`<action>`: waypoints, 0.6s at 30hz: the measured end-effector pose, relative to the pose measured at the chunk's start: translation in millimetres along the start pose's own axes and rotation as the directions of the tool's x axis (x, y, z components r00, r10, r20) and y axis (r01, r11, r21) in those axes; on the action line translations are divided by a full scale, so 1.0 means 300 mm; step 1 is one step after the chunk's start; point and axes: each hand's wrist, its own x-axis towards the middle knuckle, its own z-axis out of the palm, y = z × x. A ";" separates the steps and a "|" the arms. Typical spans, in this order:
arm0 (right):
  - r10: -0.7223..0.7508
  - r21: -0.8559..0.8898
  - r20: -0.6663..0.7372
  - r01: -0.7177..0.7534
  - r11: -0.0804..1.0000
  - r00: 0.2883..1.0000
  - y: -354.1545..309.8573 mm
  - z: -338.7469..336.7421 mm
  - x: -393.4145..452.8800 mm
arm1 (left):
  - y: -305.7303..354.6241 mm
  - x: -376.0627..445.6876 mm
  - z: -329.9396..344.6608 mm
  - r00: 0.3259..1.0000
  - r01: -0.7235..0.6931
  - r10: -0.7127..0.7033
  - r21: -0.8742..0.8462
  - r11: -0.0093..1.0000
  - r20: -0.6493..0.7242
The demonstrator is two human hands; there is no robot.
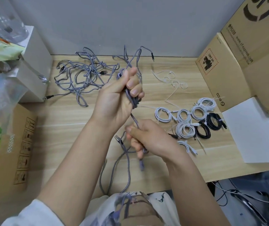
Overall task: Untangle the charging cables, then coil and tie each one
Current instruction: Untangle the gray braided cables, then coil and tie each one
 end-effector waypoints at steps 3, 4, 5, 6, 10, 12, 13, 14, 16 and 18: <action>0.028 -0.070 0.003 -0.028 0.997 1.000 0.004 -0.003 -0.003 | -0.042 0.009 -0.032 0.995 -0.012 0.031 0.195 0.981 -0.095; 0.036 -0.065 0.013 -0.035 0.997 0.999 0.003 -0.004 -0.006 | -0.054 0.010 -0.044 0.994 -0.012 0.039 0.251 0.968 -0.104; 0.048 -0.043 0.025 -0.047 0.998 0.999 0.001 -0.006 -0.010 | -0.064 0.014 -0.055 0.993 -0.023 0.058 0.315 0.949 -0.101; 0.052 -0.012 0.031 -0.052 0.999 0.998 0.000 -0.008 -0.014 | -0.070 0.018 -0.063 0.992 -0.044 0.084 0.377 0.925 -0.091; 0.020 0.061 -0.035 -0.018 0.998 0.999 -0.014 -0.019 -0.028 | -0.061 0.008 -0.091 0.988 -0.096 0.147 0.606 0.790 -0.035; -0.011 0.153 -0.063 0.021 0.988 0.998 -0.022 -0.032 -0.034 | -0.056 -0.011 -0.092 0.988 -0.109 0.152 0.786 0.608 0.020; -0.018 0.250 -0.066 0.034 0.968 0.998 -0.027 -0.038 -0.037 | -0.054 -0.017 -0.093 0.988 -0.117 0.149 0.864 0.489 0.049; -0.026 0.336 -0.067 0.048 0.941 0.997 -0.029 -0.048 -0.040 | -0.053 -0.021 -0.092 0.988 -0.125 0.130 0.915 0.384 0.081; -0.049 0.407 -0.082 0.078 0.910 0.995 -0.027 -0.065 -0.046 | -0.052 -0.024 -0.093 0.990 -0.139 0.057 0.963 0.229 0.129; -0.068 0.425 -0.091 0.101 0.900 0.994 -0.017 -0.078 -0.052 | -0.044 -0.016 -0.088 0.989 -0.147 0.016 0.982 0.121 0.146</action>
